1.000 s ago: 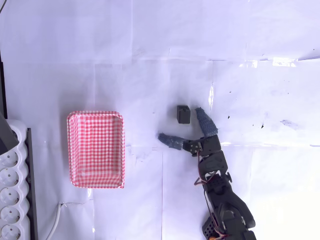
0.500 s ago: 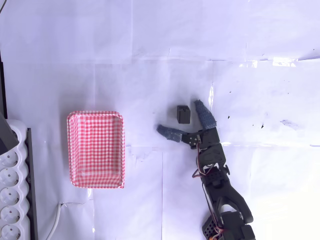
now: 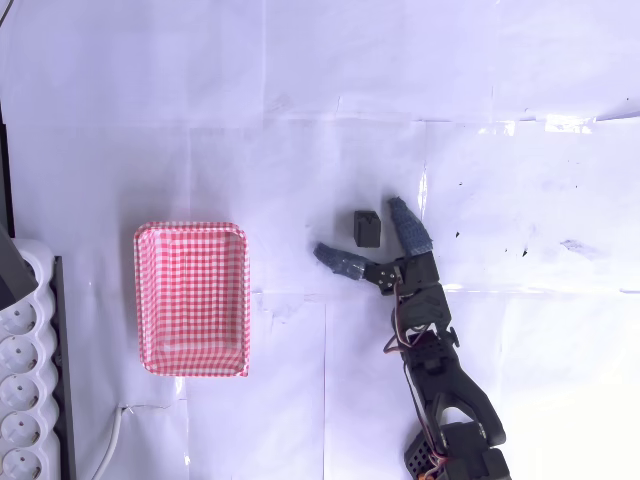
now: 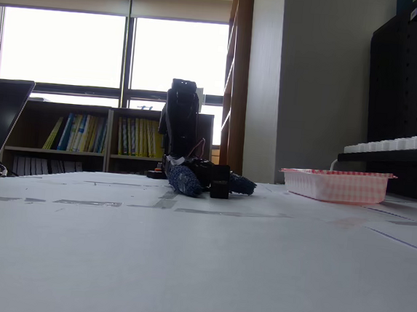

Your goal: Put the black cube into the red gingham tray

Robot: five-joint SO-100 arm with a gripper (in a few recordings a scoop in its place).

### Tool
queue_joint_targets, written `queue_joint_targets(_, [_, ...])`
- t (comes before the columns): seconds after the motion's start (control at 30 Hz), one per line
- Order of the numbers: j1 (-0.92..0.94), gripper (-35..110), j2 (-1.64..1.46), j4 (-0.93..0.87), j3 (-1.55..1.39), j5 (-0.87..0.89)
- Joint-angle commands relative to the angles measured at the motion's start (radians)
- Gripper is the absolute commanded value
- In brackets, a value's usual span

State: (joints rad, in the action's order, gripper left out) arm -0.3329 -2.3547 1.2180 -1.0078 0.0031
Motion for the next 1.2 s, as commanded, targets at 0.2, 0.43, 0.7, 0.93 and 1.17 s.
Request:
queue_joint_targets(0.2, [-0.021, 47, -0.011, 0.017, -0.035, -0.029])
queue_joint_targets(0.43, [-0.046, 29, -0.034, 0.017, -0.081, -0.040])
queue_joint_targets(0.7, [-0.049, 12, -0.032, 0.017, -0.084, -0.037])
queue_joint_targets(0.93, [-0.046, 0, -0.028, 0.009, -0.084, -0.028])
queue_joint_targets(1.17, [-0.023, 0, 0.097, -0.272, -0.075, -0.005])
